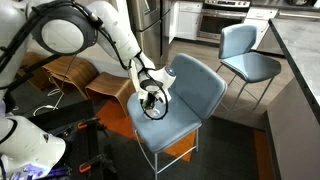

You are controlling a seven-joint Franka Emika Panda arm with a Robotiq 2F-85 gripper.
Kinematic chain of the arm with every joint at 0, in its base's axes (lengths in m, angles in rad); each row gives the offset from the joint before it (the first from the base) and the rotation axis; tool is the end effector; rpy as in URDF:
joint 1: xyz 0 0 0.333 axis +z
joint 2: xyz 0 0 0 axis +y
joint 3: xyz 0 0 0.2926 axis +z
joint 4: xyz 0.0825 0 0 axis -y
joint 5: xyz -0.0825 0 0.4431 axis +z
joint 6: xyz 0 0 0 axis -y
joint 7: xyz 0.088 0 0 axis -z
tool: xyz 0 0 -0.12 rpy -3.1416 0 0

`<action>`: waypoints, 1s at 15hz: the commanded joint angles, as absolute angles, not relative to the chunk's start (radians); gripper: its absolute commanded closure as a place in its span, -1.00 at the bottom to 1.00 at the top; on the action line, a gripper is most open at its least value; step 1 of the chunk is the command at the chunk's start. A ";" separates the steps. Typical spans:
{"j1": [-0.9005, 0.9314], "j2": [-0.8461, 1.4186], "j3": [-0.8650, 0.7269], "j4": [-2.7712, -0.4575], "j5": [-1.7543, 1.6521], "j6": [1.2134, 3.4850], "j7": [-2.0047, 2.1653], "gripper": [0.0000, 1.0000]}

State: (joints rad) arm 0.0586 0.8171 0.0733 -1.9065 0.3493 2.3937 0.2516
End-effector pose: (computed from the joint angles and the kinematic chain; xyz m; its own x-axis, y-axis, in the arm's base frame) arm 0.5647 0.0876 -0.0384 0.8446 -0.3672 -0.3896 -0.4336 -0.8961 -0.0953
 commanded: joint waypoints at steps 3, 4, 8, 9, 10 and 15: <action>0.052 0.759 0.081 -1.959 0.379 2.416 0.261 0.91; 0.049 0.745 0.082 -1.965 0.383 2.409 0.262 0.91; 0.030 0.660 0.086 -1.977 0.426 2.326 0.275 0.91; 0.026 0.634 0.088 -1.981 0.440 2.298 0.276 0.91; 0.029 0.609 0.082 -1.981 0.447 2.265 0.292 0.91; 0.054 0.525 0.054 -1.938 0.426 2.127 0.385 0.91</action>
State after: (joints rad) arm 0.0403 0.5587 0.0725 -1.9472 0.4236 2.1938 0.3303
